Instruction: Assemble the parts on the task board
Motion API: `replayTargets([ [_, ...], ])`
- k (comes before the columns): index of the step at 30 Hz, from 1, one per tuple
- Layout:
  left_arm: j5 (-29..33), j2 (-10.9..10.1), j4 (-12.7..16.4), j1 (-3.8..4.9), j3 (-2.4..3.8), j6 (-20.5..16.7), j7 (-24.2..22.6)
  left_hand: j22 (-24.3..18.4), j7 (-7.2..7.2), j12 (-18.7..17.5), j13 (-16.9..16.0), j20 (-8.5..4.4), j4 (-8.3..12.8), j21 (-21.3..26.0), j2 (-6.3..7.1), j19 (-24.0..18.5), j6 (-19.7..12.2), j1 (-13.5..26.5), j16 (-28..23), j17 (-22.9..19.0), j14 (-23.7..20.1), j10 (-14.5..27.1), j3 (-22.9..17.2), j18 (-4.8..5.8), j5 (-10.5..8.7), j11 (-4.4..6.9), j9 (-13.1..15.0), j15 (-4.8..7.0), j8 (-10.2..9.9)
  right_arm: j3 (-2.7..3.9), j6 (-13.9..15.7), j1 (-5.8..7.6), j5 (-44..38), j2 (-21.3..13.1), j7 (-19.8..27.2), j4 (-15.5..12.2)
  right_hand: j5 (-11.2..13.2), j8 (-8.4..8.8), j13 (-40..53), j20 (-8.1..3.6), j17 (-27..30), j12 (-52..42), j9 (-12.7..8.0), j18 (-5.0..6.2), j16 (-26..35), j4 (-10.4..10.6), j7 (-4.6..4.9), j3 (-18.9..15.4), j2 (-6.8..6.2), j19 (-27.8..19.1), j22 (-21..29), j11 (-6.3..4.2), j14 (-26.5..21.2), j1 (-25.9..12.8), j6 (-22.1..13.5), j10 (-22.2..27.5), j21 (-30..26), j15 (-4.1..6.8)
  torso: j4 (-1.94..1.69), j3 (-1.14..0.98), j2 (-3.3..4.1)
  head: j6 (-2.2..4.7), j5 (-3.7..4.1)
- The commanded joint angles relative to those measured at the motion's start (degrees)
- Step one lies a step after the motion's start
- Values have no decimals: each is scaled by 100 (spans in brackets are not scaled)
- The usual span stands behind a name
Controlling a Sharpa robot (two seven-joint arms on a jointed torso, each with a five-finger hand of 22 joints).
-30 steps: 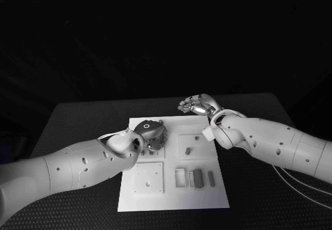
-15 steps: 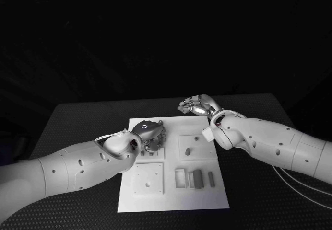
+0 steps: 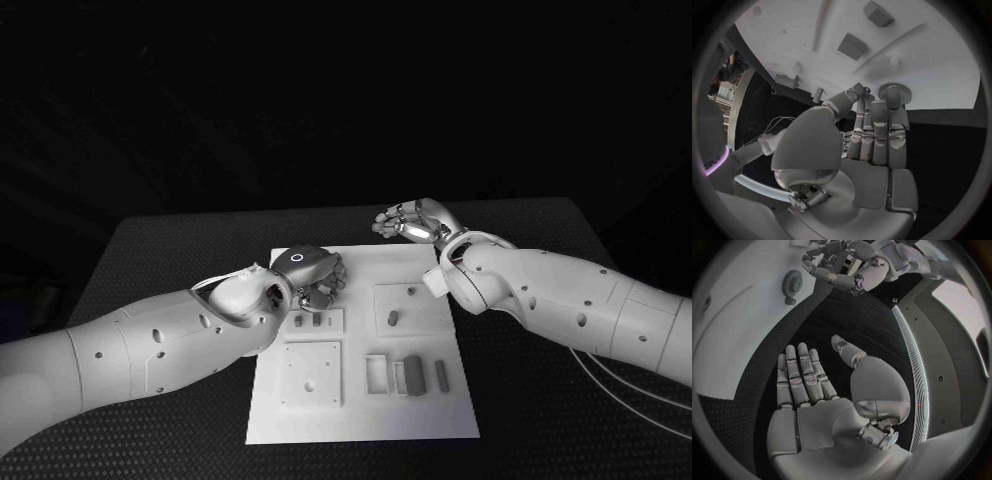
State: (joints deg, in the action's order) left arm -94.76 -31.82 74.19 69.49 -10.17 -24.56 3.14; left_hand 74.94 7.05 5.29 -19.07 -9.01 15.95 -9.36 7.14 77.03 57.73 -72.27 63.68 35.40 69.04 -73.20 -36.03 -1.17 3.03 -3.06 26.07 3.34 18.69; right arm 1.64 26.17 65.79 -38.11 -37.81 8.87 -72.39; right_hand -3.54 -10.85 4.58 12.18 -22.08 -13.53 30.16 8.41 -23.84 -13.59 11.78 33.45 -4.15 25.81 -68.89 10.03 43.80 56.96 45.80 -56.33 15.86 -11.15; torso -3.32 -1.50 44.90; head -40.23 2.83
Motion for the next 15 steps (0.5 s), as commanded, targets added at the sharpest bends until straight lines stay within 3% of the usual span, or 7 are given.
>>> replayTargets([
  [1,3,-33,24,23,6,115,-16,73,-2,39,-93,5,9,-36,-34,43,44,10,18,9,38,-48,-33,-259,17,15,0,12,40,2,-41,-2,-7,-4,74,-7,23,-21,-9,0,9,29,-9,-55,41,2,47,-29,21,31,-9,8,43,49,-17,-53,-34,-7,2,0,6,5,-3],
  [15,8,-344,209,49,1,261,47,80,-2,36,-101,3,-7,-35,-42,52,47,29,20,13,49,-56,-32,-256,17,18,0,14,41,2,-40,-2,-7,-23,75,-16,23,-24,-17,1,12,37,-16,-54,46,2,47,-33,19,33,-13,8,47,50,-17,-59,-41,-7,0,-2,2,-5,-5],
])
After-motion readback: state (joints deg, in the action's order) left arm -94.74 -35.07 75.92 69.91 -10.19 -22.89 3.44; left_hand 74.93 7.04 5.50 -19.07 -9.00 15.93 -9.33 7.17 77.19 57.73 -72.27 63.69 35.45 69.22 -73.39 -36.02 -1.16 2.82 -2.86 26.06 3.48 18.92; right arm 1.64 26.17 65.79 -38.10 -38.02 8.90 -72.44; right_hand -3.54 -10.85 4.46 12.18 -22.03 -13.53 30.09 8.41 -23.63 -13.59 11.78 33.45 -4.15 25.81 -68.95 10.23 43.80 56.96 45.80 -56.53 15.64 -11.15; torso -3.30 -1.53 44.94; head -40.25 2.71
